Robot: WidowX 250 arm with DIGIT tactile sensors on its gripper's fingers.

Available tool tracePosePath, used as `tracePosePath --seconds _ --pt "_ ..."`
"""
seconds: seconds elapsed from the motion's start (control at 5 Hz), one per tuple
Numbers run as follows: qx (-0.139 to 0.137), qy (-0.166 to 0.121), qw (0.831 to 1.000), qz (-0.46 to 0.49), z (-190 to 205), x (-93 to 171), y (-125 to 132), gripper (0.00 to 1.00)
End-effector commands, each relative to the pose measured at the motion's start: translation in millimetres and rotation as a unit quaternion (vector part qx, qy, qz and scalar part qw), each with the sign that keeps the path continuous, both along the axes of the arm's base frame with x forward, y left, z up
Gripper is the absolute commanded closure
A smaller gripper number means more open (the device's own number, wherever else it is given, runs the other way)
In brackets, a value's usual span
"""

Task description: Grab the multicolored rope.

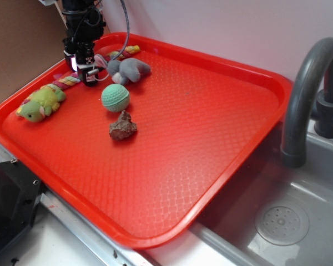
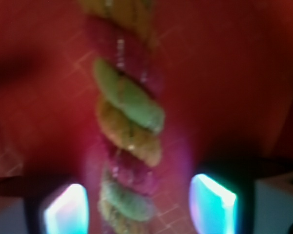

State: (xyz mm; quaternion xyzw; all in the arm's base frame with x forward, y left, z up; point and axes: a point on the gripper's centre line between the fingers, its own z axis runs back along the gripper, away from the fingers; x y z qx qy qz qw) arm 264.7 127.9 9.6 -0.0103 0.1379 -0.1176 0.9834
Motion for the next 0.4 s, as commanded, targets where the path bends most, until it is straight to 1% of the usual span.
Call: tracePosePath --seconds 0.0,0.2 --pt "0.005 -0.002 1.000 -0.007 -1.5 -3.4 -7.9 1.00" --pt "0.000 0.001 1.000 0.012 2.1 -2.6 -8.0 1.00"
